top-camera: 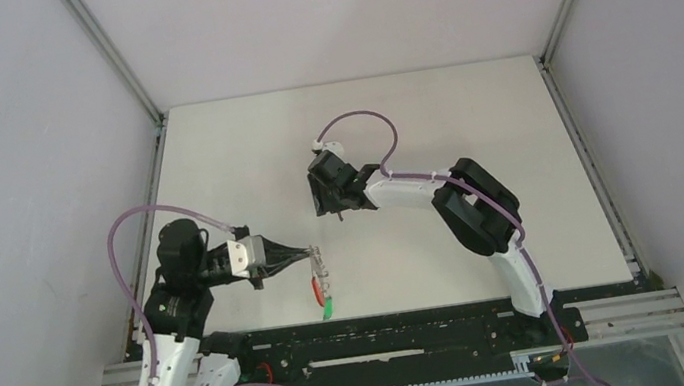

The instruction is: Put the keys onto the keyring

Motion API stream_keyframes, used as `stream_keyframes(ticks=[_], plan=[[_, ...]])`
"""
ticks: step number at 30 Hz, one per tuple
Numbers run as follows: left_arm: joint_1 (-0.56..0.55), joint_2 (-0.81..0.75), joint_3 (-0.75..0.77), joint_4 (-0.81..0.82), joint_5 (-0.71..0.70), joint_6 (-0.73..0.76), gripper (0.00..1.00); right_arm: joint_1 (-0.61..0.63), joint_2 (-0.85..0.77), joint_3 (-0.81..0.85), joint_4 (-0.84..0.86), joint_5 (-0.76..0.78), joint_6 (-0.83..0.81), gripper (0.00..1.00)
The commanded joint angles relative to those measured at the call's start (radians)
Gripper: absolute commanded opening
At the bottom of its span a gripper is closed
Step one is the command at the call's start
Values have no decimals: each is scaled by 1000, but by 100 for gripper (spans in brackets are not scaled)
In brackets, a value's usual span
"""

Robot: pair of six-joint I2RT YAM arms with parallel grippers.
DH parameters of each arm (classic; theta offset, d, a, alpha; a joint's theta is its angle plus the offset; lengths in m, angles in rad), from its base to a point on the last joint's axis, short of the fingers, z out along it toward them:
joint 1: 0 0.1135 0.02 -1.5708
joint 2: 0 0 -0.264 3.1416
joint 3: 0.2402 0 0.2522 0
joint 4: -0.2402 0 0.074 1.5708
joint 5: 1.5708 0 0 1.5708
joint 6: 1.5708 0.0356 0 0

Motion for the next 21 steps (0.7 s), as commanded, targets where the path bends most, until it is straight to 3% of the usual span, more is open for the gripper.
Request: stream_keyframes(ticks=[1,9,15,21], plan=[[8,-20,-14,12,41,21,0,4,18,53,-53,72,51,62],[7,-26,-23,31,38,26,0,7,20,37,-47,79,64,53],[8,-8,-70,174,-12,-71,0,-8,9,9,-38,73,62,47],[8,11,-52,182,0,-93,0,-17,9,-1,-14,59,56,37]])
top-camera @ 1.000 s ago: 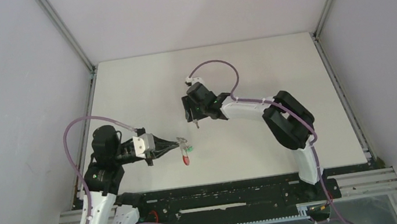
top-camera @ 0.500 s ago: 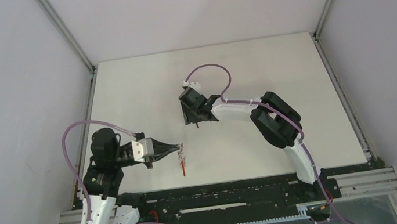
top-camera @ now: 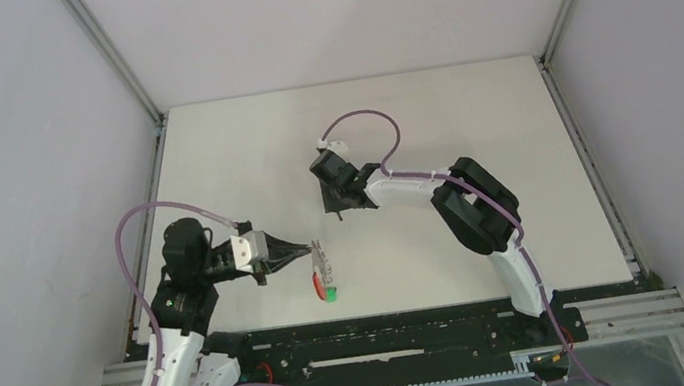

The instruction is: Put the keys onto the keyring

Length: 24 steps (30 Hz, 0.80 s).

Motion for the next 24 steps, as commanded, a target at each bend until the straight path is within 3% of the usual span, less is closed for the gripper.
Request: stream_keyframes(ticks=[1,9,15,24], plan=[[7,0,11,69,5,-41,0,-9,-10,-9,26,8,12,36],[7,6,20,66,11,-52,0,-25,1,-2,37,-1,11,27],[7,24,19,66,6,-51,0,-34,-21,-33,62,-19,-7,1],[7,31,23,67,8,-52,0,-45,-163,-204,117,-19,-96,0]])
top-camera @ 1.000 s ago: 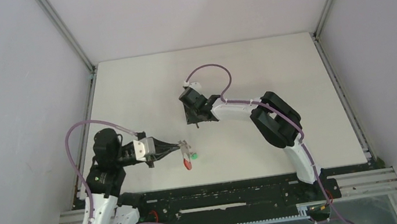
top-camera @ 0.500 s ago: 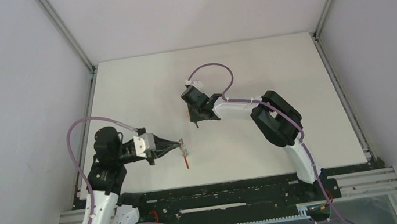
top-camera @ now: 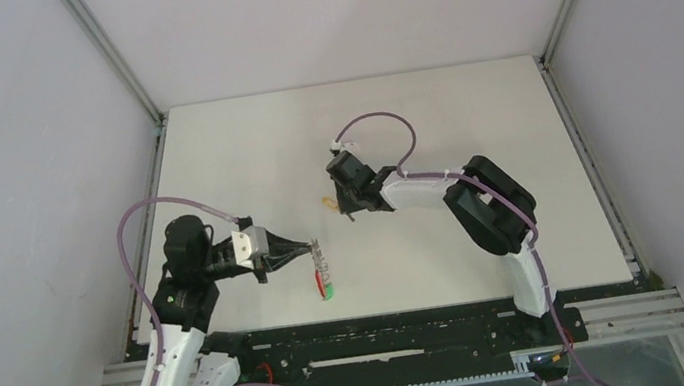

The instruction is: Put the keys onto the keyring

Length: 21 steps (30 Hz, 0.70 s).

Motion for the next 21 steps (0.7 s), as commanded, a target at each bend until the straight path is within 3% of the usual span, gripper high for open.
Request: stream_keyframes(ticks=[1,16,21], plan=[[7,3,23,35,10,-16,0,-7,-116,-88,9,17,-61,0],[7,6,16,40,25,-11,0,-25,-434,-482,47,32,-31,0],[6,19,1,73,16,-32,0,-25,-523,-501,15,68,-14,27]])
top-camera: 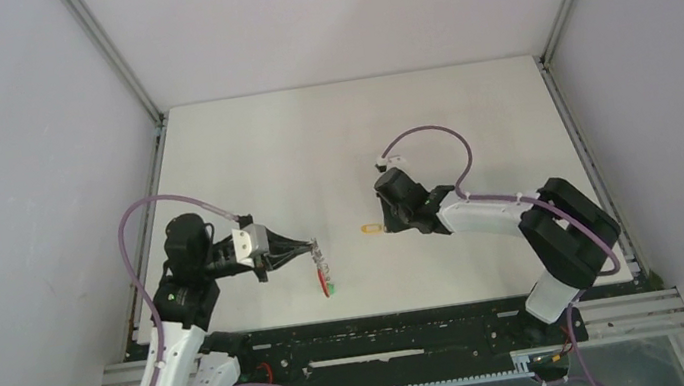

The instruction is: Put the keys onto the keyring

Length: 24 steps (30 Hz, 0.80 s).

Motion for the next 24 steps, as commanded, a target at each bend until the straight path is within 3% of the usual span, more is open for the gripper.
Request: stream_keyframes(ticks=[1,10,19,23,24], plan=[[6,10,0,73,12,-38,0,0,-93,8,8,50,24,31],[6,8,8,79,16,-68,0,44,-158,-56,58,4,-70,38],[6,13,12,84,17,-66,0,24,-161,-89,31,-35,65,49],[6,16,26,82,18,-81,0,83,-262,-109,8,140,44,51],[6,17,30,83,17,-82,0,108,-321,-141,55,175,27,59]])
